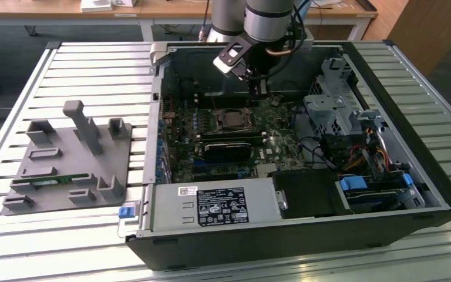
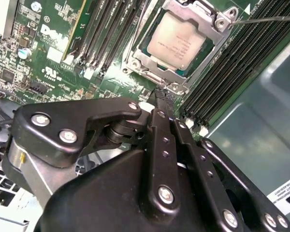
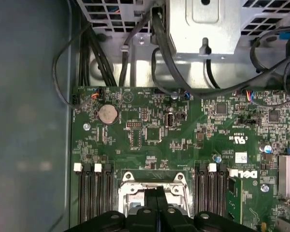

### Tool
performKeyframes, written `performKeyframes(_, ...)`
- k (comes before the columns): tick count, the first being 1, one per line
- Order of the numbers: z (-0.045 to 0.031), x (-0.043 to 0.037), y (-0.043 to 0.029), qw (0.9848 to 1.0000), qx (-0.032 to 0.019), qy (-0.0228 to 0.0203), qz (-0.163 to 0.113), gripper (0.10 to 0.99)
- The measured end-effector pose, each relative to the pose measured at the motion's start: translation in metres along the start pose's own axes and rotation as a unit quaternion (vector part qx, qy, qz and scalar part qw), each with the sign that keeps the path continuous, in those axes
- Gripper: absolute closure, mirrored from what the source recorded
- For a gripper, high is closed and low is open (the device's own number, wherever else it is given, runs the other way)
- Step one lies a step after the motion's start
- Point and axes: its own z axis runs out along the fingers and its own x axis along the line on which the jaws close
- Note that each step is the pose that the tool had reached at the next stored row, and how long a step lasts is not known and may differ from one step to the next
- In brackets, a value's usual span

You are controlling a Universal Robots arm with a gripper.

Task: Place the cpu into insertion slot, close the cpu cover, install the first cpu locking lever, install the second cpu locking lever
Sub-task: 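Close the cpu cover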

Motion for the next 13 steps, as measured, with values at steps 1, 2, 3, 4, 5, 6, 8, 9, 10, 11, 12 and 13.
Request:
performKeyframes(1, 0.0005, 0.0000, -0.0012, 1.0000, 0.0000, -0.0001, 0.000, 0.980)
performKeyframes(2, 0.0010, -0.0001, -0.0029, 1.0000, 0.0000, 0.0000, 0.000, 0.980)
performKeyframes(3, 0.0015, -0.0001, -0.0046, 1.0000, 0.0000, 0.0000, 0.000, 0.980)
performKeyframes(4, 0.0021, -0.0001, -0.0064, 1.0000, 0.0000, 0.0000, 0.000, 0.980)
performKeyframes(5, 0.0026, -0.0001, -0.0079, 1.0000, 0.0000, -0.0001, 0.000, 0.980)
performKeyframes(6, 0.0031, -0.0001, -0.0091, 1.0000, 0.0000, 0.0000, 0.000, 0.980)
performKeyframes(8, 0.0041, -0.0002, -0.0145, 1.0000, 0.0000, -0.0001, 0.000, 0.980)
performKeyframes(9, 0.0045, -0.0003, -0.0188, 1.0000, 0.0000, -0.0001, 0.000, 0.980)
performKeyframes(10, 0.0049, -0.0003, -0.0230, 1.0000, 0.0000, -0.0001, 0.000, 0.980)
performKeyframes(11, 0.0054, -0.0004, -0.0274, 1.0000, 0.0000, -0.0001, 0.000, 0.980)
performKeyframes(12, 0.0062, -0.0005, -0.0296, 1.0000, 0.0000, 0.0000, 0.000, 0.980)
performKeyframes(13, 0.0071, -0.0009, -0.0311, 1.0000, 0.0000, -0.0001, 0.000, 0.980)
